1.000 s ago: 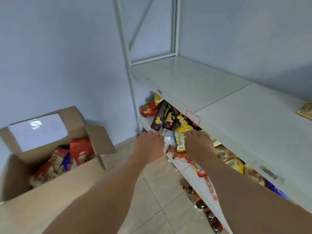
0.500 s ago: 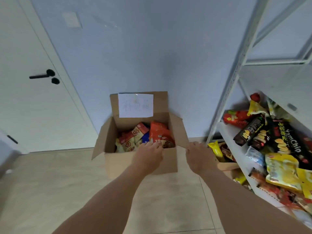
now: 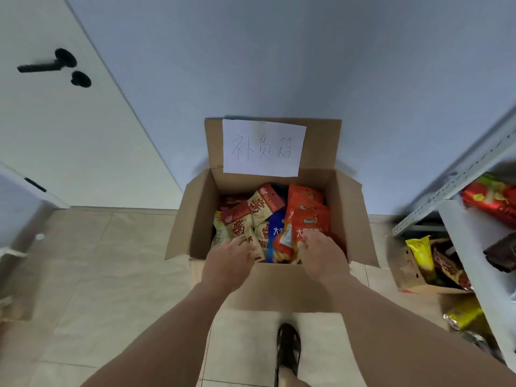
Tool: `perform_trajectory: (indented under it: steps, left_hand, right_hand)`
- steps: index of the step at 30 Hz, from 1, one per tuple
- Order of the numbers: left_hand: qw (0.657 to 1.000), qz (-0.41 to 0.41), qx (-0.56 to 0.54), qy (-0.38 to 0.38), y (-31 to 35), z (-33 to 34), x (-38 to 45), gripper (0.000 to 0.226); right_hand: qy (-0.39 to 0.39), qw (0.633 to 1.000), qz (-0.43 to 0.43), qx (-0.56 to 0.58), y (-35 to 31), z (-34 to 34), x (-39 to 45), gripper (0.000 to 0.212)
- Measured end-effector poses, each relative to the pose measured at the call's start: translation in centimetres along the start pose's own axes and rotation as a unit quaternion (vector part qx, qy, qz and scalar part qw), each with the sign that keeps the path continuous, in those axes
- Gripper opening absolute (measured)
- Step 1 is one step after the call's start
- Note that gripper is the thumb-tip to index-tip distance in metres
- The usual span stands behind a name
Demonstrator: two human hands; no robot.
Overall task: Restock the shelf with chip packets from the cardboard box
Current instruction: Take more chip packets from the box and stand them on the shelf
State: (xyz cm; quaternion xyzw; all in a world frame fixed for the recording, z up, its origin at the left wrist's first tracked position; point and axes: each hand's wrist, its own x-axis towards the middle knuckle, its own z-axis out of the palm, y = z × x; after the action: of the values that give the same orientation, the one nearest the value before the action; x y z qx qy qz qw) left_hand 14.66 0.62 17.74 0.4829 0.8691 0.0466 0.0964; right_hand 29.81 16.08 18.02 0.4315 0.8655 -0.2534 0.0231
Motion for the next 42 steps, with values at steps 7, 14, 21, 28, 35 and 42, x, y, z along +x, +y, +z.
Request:
perform_trajectory:
  steps: [7, 14, 21, 28, 35, 42]
  left_hand:
    - [0.981, -0.06, -0.118, -0.143, -1.0, 5.6, 10.9, 0.036]
    - [0.875, -0.158, -0.346, -0.299, 2.2, 15.0, 20.3, 0.064]
    - [0.807, -0.24, -0.451, -0.297, 3.5, 21.8, 24.3, 0.063]
    - [0.868, -0.167, -0.39, -0.258, 4.6, 25.4, 27.3, 0.048]
    - [0.893, -0.135, -0.307, -0.301, 4.7, 27.5, 30.9, 0.013]
    - [0.713, -0.295, -0.595, -0.225, 4.2, 28.6, 30.7, 0.008]
  right_hand:
    - [-0.013, 0.953, 0.248, 0.171, 2.7, 4.5, 7.5, 0.037]
    - [-0.108, 0.921, 0.352, 0.124, 9.0, 9.1, 12.2, 0.062]
    - [-0.221, 0.869, 0.328, 0.297, 12.6, 12.1, 15.7, 0.087]
    - [-0.129, 0.861, 0.38, 0.312, 15.1, 15.9, 17.7, 0.073]
    - [-0.125, 0.836, 0.373, 0.383, 16.5, 17.3, 19.9, 0.086]
    - [-0.212, 0.812, 0.345, 0.419, 17.2, 18.7, 20.2, 0.049]
